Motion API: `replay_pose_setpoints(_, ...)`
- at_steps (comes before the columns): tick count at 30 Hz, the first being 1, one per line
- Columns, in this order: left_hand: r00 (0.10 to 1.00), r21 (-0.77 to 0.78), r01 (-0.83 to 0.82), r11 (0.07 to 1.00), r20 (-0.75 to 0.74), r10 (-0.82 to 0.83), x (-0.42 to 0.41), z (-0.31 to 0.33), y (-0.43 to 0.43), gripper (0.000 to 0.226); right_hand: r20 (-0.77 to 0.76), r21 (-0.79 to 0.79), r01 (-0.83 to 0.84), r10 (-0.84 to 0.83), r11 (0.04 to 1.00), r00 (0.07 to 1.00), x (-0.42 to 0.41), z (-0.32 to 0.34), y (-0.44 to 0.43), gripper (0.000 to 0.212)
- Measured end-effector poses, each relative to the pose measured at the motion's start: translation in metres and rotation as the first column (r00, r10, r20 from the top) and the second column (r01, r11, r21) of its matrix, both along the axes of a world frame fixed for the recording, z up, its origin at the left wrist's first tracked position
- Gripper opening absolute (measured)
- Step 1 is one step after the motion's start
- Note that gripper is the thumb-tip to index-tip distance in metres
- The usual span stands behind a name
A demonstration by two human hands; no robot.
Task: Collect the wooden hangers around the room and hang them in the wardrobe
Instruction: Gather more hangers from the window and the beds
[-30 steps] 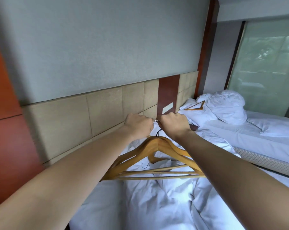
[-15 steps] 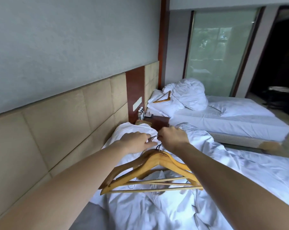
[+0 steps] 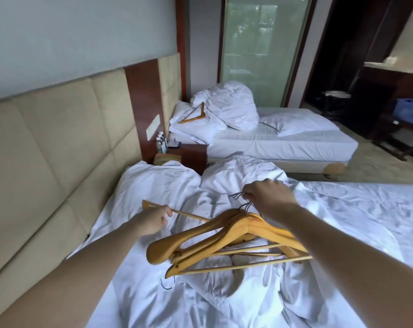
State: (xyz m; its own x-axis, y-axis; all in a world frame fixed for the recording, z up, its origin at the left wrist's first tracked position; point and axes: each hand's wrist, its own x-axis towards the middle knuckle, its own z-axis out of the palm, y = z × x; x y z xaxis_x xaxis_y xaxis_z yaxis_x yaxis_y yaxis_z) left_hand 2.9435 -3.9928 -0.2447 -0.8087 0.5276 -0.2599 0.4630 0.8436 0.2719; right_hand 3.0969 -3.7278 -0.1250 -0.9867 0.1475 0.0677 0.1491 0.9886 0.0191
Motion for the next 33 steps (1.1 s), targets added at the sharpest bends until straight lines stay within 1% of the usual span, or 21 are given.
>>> replay_pose_setpoints(2, 0.993, -0.120, 0.102, 0.987, -0.046, -0.109, -0.015, -0.021, 0.004, 0.026, 0.012, -0.033, 0.018, -0.017, 0.999, 1.000, -0.005, -0.003, 0.022, 0.019)
replay_pose_setpoints(4, 0.970, -0.257, 0.242, 0.936, 0.030, -0.243, -0.019, -0.044, 0.011, 0.029, 0.017, -0.056, 0.012, -0.011, 0.998, 1.000, -0.008, -0.004, 0.039, 0.018)
replay_pose_setpoints(7, 0.899, -0.321, 0.435, 0.841, 0.095, -0.428, -0.018, -0.076, 0.017, 0.028, 0.026, -0.081, -0.033, 0.035, 0.996, 0.999, -0.009, -0.008, 0.051, 0.017)
replay_pose_setpoints(9, 0.846, -0.361, 0.523, 0.772, 0.113, -0.521, -0.019, -0.094, 0.020, 0.029, 0.025, -0.099, -0.049, 0.052, 0.994, 0.998, -0.009, -0.014, 0.055, 0.017)
replay_pose_setpoints(12, 0.822, -0.488, 0.528, 0.695, 0.087, -0.563, -0.015, -0.107, 0.029, 0.043, -0.005, -0.146, -0.069, 0.069, 0.987, 0.998, -0.009, -0.019, 0.061, 0.018)
replay_pose_setpoints(15, 0.788, -0.689, 0.486, 0.538, 0.079, -0.611, 0.000, -0.104, 0.044, 0.070, -0.039, -0.162, -0.095, 0.090, 0.982, 0.995, -0.007, -0.021, 0.065, 0.019)
replay_pose_setpoints(16, 0.778, -0.728, 0.466, 0.504, 0.065, -0.625, 0.002, -0.103, 0.046, 0.075, -0.047, -0.166, -0.101, 0.094, 0.981, 0.994, -0.006, -0.022, 0.067, 0.020)
replay_pose_setpoints(17, 0.761, -0.737, 0.461, 0.494, 0.041, -0.648, 0.003, -0.101, 0.046, 0.075, -0.053, -0.167, -0.103, 0.095, 0.981, 0.994, -0.004, -0.022, 0.069, 0.020)
replay_pose_setpoints(19, 0.712, -0.713, 0.468, 0.522, -0.045, -0.701, -0.002, -0.098, 0.038, 0.066, -0.062, -0.165, -0.098, 0.089, 0.981, 0.994, -0.001, -0.020, 0.073, 0.019)
replay_pose_setpoints(21, 0.626, -0.631, 0.478, 0.611, -0.244, -0.741, -0.013, -0.087, 0.031, 0.069, -0.076, -0.164, -0.096, 0.084, 0.982, 0.994, 0.004, -0.017, 0.078, 0.018)
replay_pose_setpoints(23, 0.579, -0.576, 0.499, 0.648, -0.335, -0.744, -0.022, -0.064, 0.027, 0.069, -0.084, -0.175, -0.088, 0.074, 0.981, 0.994, 0.010, -0.012, 0.081, 0.016)
replay_pose_setpoints(24, 0.633, -0.563, 0.482, 0.671, -0.306, -0.711, -0.028, -0.054, 0.026, 0.066, -0.092, -0.185, -0.082, 0.065, 0.979, 0.994, 0.014, -0.010, 0.083, 0.015)
replay_pose_setpoints(25, 0.660, -0.546, 0.450, 0.707, -0.330, -0.675, -0.038, -0.045, 0.022, 0.063, -0.104, -0.194, -0.074, 0.054, 0.978, 0.993, 0.017, -0.007, 0.085, 0.014)
replay_pose_setpoints(26, 0.754, -0.494, 0.407, 0.769, -0.294, -0.588, -0.044, -0.029, 0.020, 0.059, -0.116, -0.196, -0.064, 0.042, 0.979, 0.992, 0.020, -0.003, 0.086, 0.013)
replay_pose_setpoints(27, 0.836, -0.413, 0.362, 0.836, -0.254, -0.487, -0.050, -0.016, 0.019, 0.052, -0.131, -0.188, -0.054, 0.029, 0.981, 0.991, 0.024, 0.000, 0.087, 0.013)
replay_pose_setpoints(28, 0.899, -0.280, 0.310, 0.909, -0.224, -0.376, -0.053, 0.000, 0.019, 0.041, -0.146, -0.173, -0.045, 0.020, 0.984, 0.989, 0.027, 0.004, 0.088, 0.013)
replay_pose_setpoints(29, 0.938, -0.166, 0.248, 0.955, -0.206, -0.279, -0.056, 0.013, 0.018, 0.028, -0.160, -0.153, -0.038, 0.013, 0.987, 0.987, 0.030, 0.009, 0.088, 0.014)
replay_pose_setpoints(30, 0.960, -0.094, 0.182, 0.979, -0.198, -0.197, -0.058, 0.025, 0.018, 0.014, -0.170, -0.132, -0.030, 0.007, 0.991, 0.985, 0.033, 0.016, 0.087, 0.016)
replay_pose_setpoints(31, 0.975, 0.003, 0.122, 0.992, -0.187, -0.120, -0.059, 0.035, 0.019, 0.007, -0.177, -0.109, -0.020, 0.001, 0.994, 0.984, 0.035, 0.023, 0.086, 0.018)
replay_pose_setpoints(32, 0.986, 0.099, 0.076, 0.992, -0.154, -0.060, -0.058, 0.043, 0.020, 0.012, -0.180, -0.087, -0.013, -0.003, 0.996, 0.984, 0.036, 0.031, 0.085, 0.020)
replay_pose_setpoints(33, 0.998, 0.235, 0.026, 0.972, -0.070, -0.010, -0.055, 0.054, 0.024, 0.017, -0.183, -0.071, -0.011, -0.002, 0.997, 0.983, 0.037, 0.039, 0.083, 0.021)
